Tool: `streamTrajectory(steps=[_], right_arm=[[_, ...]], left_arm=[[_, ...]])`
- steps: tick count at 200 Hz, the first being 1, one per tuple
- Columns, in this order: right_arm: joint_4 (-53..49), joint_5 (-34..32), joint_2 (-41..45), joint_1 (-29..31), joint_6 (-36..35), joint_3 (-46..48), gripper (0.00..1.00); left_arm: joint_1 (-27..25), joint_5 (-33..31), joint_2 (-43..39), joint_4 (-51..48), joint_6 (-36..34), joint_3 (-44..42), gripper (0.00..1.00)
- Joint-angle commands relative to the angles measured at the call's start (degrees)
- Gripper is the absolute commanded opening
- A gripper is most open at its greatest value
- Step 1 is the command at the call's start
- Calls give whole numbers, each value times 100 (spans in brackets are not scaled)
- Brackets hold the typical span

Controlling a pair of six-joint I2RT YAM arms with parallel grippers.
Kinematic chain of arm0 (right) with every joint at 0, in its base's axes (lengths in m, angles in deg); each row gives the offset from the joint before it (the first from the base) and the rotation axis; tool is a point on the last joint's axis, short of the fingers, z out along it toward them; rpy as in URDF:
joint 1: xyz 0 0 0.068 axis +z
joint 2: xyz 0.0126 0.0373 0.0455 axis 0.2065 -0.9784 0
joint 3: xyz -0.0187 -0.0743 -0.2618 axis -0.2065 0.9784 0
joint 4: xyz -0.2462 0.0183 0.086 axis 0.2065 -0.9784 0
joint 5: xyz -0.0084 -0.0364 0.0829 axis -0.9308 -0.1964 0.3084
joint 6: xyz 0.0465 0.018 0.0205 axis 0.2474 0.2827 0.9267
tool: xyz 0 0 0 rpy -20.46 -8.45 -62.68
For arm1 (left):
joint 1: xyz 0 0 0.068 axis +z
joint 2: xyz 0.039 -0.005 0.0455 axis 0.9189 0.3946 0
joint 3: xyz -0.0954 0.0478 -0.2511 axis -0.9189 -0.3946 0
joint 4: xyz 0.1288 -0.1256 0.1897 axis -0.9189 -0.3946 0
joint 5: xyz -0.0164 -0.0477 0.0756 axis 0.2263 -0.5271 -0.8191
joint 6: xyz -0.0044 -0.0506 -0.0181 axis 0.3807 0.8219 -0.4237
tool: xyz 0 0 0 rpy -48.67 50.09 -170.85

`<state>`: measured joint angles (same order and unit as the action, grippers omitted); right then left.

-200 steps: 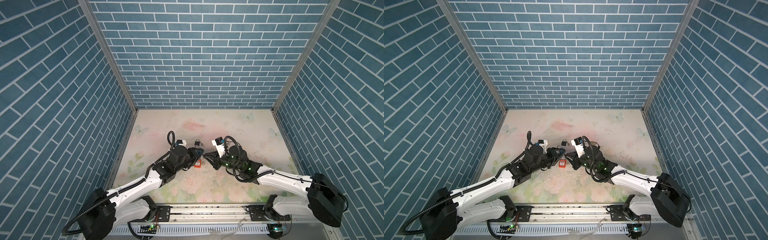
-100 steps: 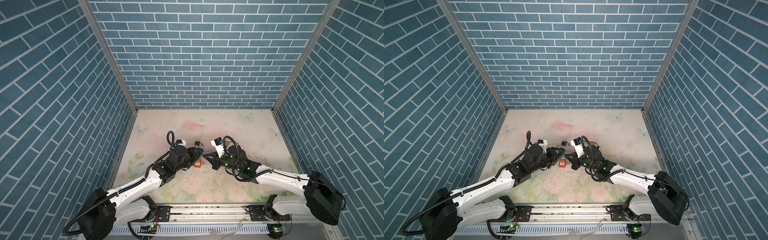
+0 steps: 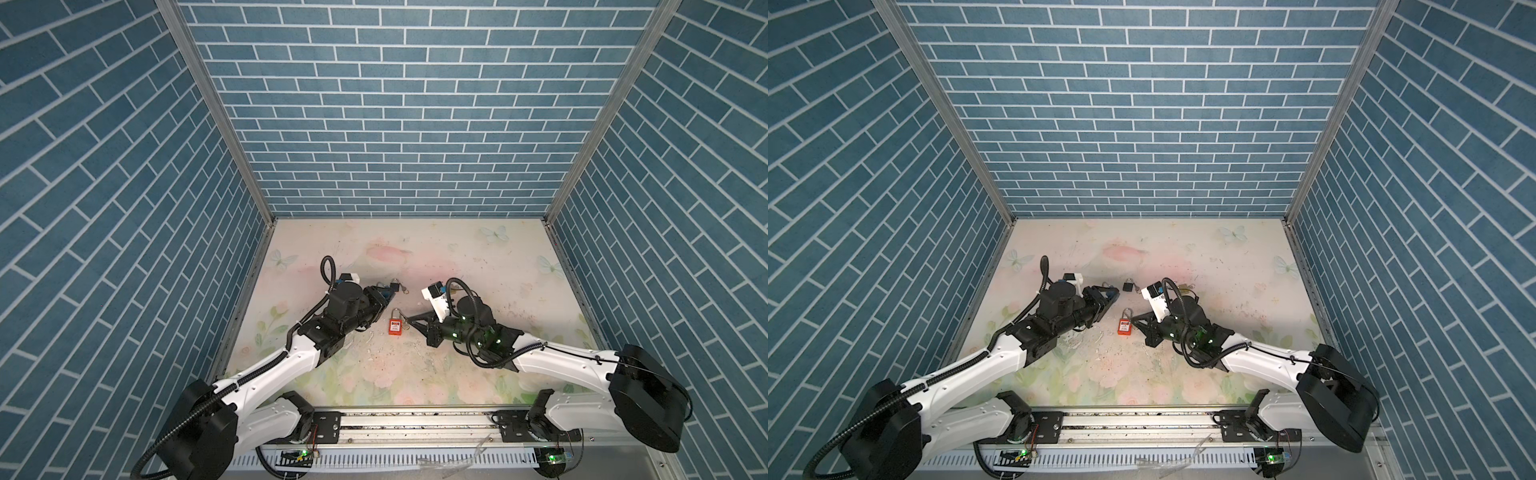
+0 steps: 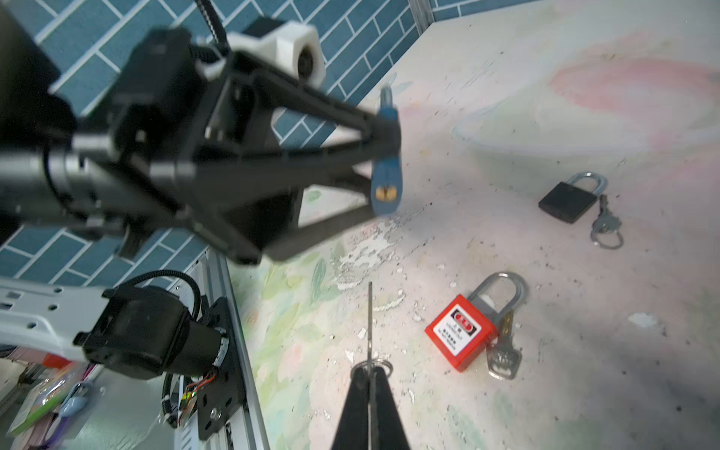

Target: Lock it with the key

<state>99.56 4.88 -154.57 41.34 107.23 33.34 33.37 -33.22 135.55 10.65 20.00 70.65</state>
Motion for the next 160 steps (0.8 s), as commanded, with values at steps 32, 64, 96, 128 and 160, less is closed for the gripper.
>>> streamTrajectory(steps=[32,64,96,128,160], right_arm=[[-244,-365,1225,28,366,511,0],[-1007,-1016,1900,-22,363,435,0],[-1970,-927,2241,-193,388,224,0],[-2668,-884,2623,-213,528,255,0],[-3277,-1093,2903,-245,832,353,0]], left_arm=[[317,-272,-118,-870,-1516,890,0],[87,-253,10,-1988,-2845,1384,0],[-895,-748,324,-3425,-4645,2002,0],[-2086,-1472,821,-4643,-6024,2243,0],[-2765,-1379,1195,-4970,-6646,2218,0]])
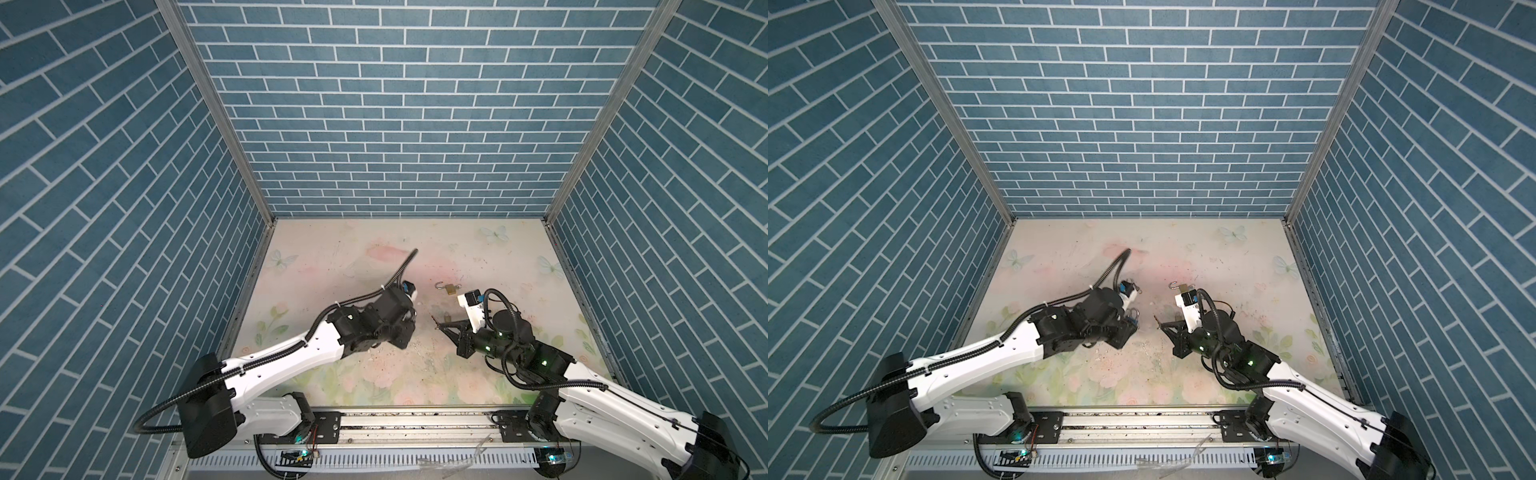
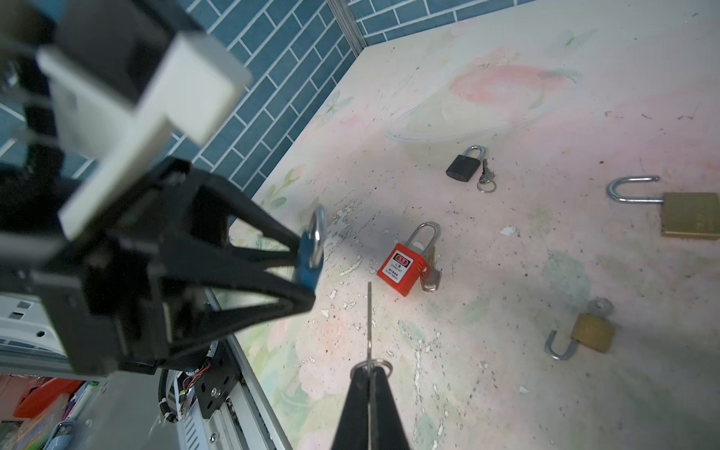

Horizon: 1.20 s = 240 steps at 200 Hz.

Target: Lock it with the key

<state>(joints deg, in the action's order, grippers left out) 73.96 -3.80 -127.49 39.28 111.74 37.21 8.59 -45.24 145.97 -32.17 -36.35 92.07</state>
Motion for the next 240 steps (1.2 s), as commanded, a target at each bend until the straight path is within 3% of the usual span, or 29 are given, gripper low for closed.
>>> streamTrajectory(steps=[1,36,119,240], right_arm=[[-734,-227,207,-40,390,-31,0],[-1044,-319,363,-64,546,33,0],[-941,-276,432,-151,538,187,0],[-905,-141,482,-190,478,250,0]], left_arm=[[-298,-148,161,-686,-1022,83,0],[-400,121,561,-688,-1127,100,0],[-461,624,783,-562,29,-404,0],[-647,531,1190,-450,320,-728,0]])
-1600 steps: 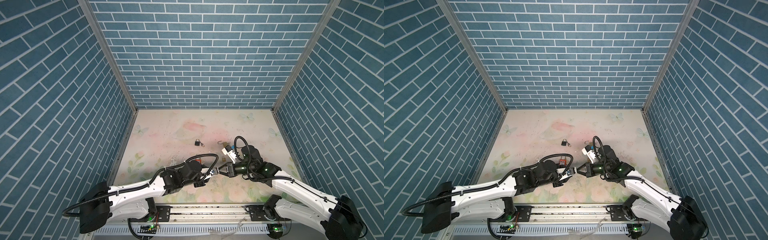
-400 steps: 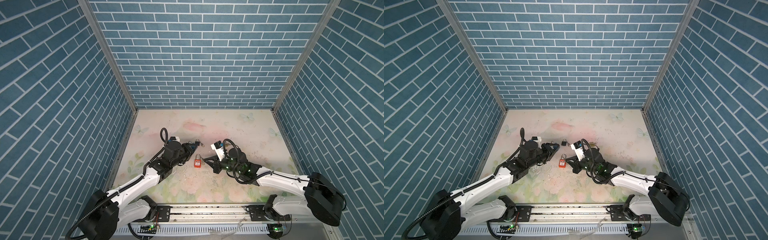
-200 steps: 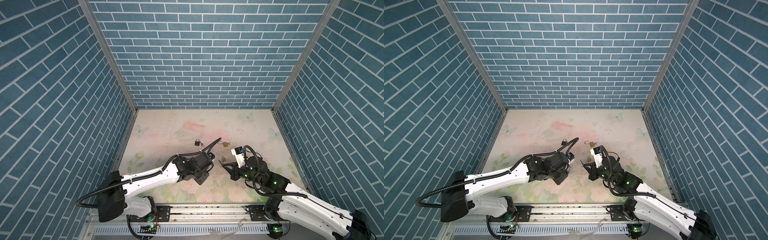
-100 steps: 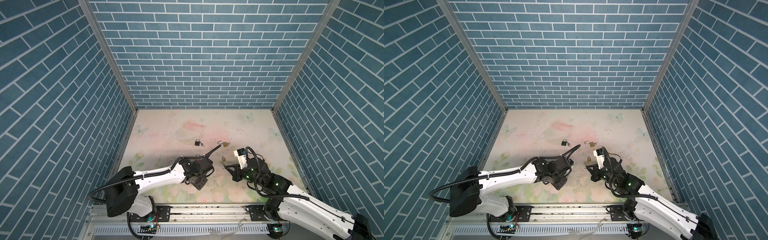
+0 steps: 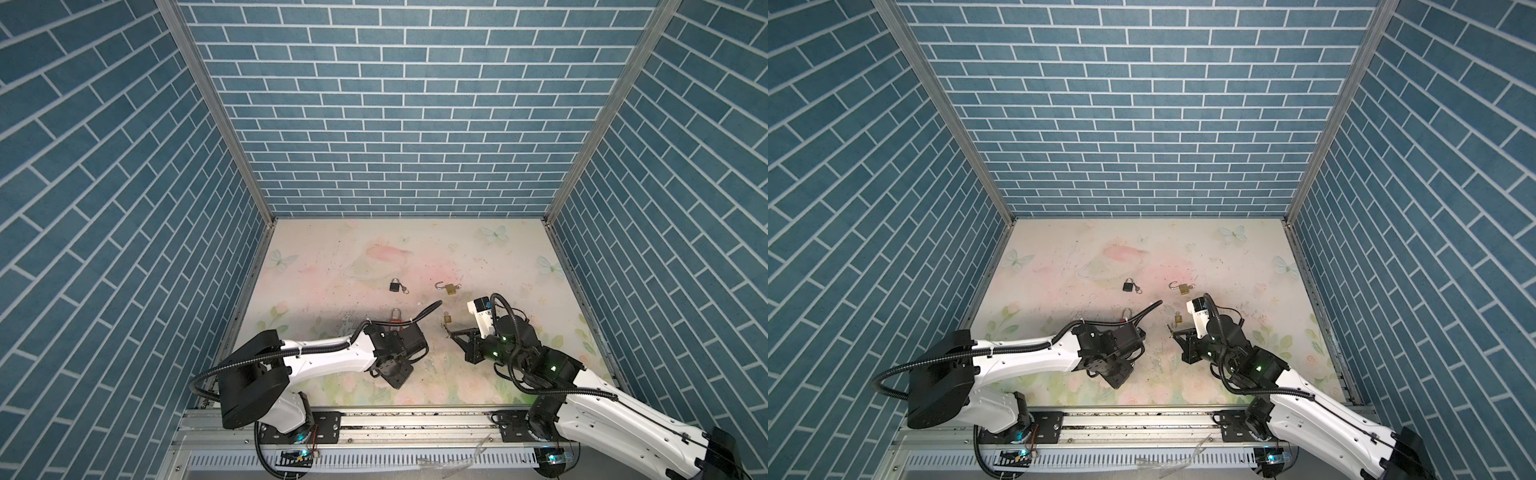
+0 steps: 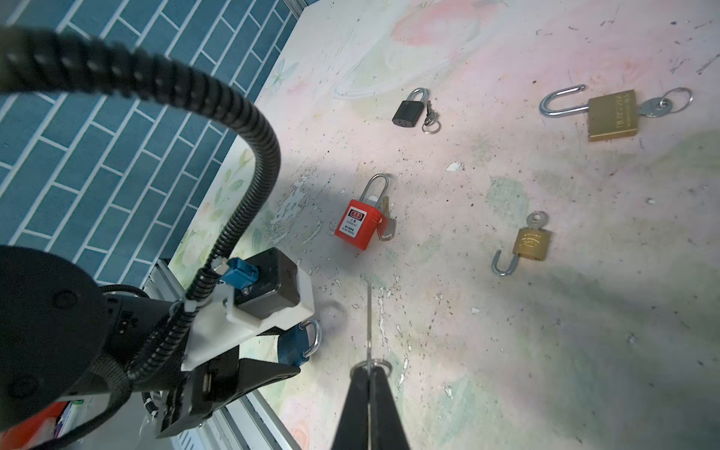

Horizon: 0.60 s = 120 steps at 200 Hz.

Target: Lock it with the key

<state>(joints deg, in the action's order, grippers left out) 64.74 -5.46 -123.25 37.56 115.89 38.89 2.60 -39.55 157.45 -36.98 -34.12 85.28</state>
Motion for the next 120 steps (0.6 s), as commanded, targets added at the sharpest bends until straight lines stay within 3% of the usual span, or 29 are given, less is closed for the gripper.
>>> streamTrajectory(steps=[1,13,46,120], right_arm=[[16,25,58,-17,63,79,0],[22,34,54,-17,63,79,0],[42,34,33,-26,80,83,0],[20,69,-40,-26,100,14,0]], left_arm=[[-46,-37,47,33,97,-48,0],[-46,-53,67,45,107,-65,0],[-49,-58,112,131,115,-108,19],[-45,-133,201,177,176,-226,44]])
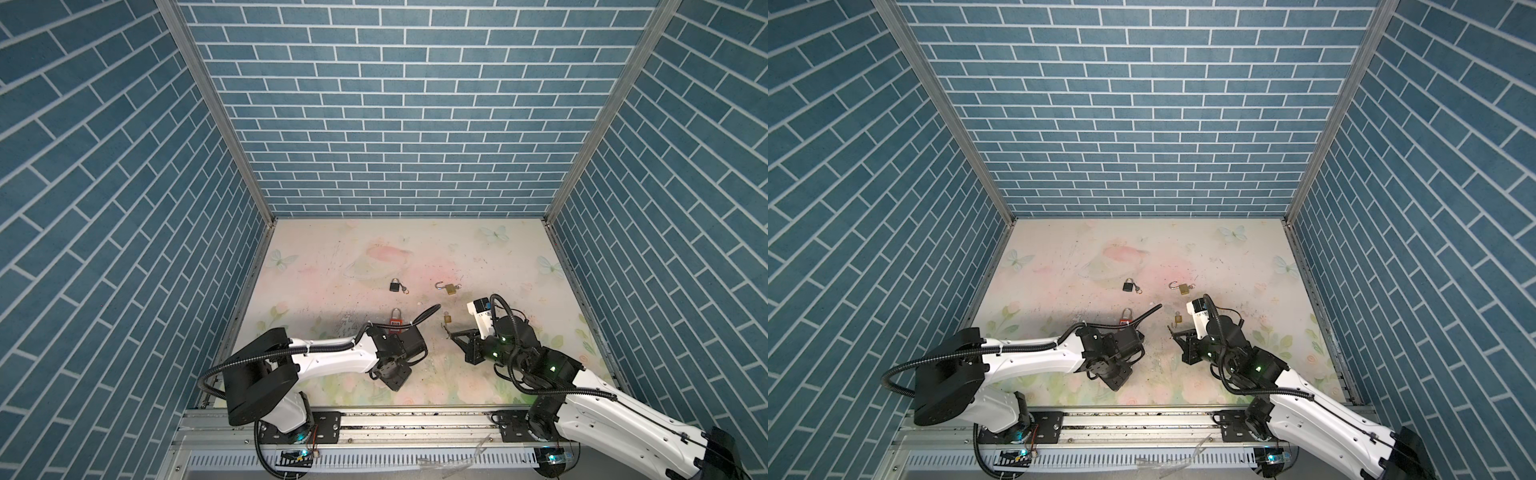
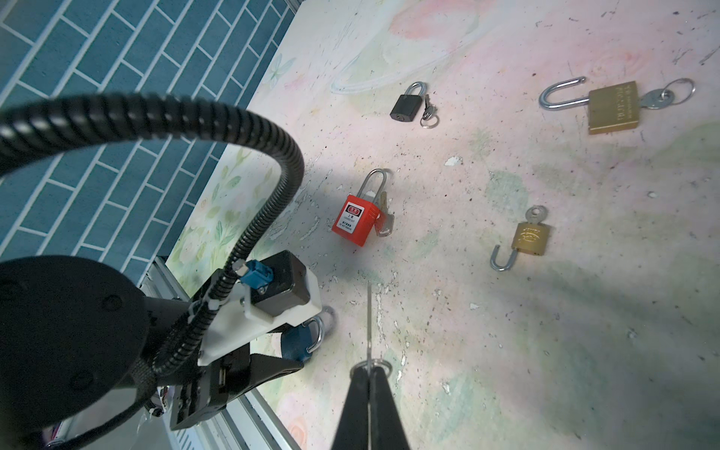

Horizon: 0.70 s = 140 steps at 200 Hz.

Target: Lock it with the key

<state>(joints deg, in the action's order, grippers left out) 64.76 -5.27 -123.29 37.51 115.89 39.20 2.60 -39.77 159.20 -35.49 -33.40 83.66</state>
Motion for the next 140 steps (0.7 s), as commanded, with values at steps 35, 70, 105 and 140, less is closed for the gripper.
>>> streamTrajectory(steps=[35,70,105,140], right_arm=[[48,140,-164,-29,124,-64,0],[57,290,-309,-23,272,-127,0],[194,654,-369,-22,685,-35,0],[543,1322,-743,-25,1185,123,0]], left_arm=[[-52,-145,-101,127,113,-96,56],[-38,-250,-357,67,46,112,61],[210,-588,-1087,50,-200,499,66],[1328,-623,-2008,370,-659,553,72]])
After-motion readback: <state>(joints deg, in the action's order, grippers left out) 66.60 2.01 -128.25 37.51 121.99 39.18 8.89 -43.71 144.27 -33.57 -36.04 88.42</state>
